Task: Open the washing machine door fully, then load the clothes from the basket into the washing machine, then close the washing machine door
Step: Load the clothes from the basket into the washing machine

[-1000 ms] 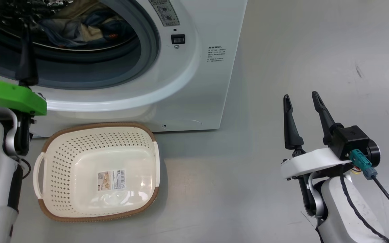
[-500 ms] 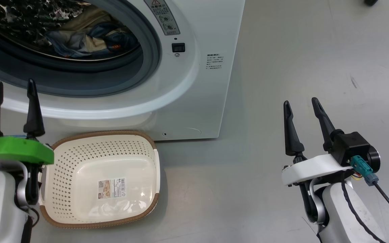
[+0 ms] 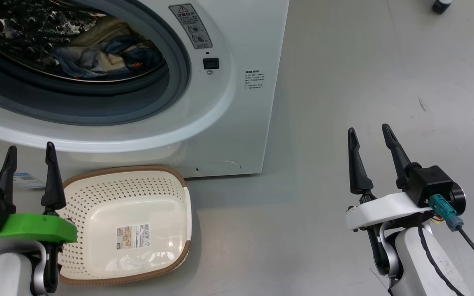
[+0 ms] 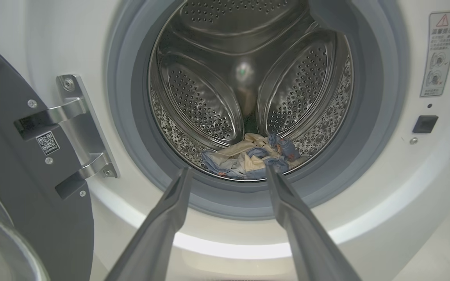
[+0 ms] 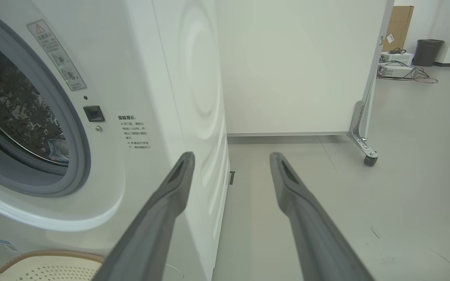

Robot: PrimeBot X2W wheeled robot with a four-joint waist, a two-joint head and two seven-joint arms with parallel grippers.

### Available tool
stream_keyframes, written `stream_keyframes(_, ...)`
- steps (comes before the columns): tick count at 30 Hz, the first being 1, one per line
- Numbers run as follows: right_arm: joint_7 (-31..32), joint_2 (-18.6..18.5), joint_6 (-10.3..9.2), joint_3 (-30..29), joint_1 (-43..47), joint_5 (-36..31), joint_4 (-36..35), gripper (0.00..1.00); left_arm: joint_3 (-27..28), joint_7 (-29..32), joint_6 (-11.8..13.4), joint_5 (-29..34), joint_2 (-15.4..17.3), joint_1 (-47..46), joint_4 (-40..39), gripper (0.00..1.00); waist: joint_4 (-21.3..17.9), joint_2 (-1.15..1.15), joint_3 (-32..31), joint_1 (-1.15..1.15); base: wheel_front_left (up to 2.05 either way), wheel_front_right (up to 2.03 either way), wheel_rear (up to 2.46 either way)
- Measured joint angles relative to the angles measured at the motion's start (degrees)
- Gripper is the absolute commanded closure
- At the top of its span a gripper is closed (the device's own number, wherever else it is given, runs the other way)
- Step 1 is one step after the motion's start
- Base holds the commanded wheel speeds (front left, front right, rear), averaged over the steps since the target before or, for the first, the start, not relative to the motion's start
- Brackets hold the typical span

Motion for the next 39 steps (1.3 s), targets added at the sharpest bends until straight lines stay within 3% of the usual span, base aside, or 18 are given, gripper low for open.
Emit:
stream_keyframes(16,0.0,0.0,0.94,-0.7,1.8,-0.6,-0.1,0.0,2.3,0.0,-1.1,2.5,-3.7,5.8,-3.7,0.0,0.0,0.0,-2.3,0.0,0.0,0.0,0.0)
stream_keyframes(39,0.0,0.1,1.49,-1.6,3.7,-0.6,0.1,0.0,4.0,0.0,-3.1,6.1,-5.5,8.6,-5.3,0.0,-0.4,0.0,-4.7,0.0,0.0,0.0,0.0)
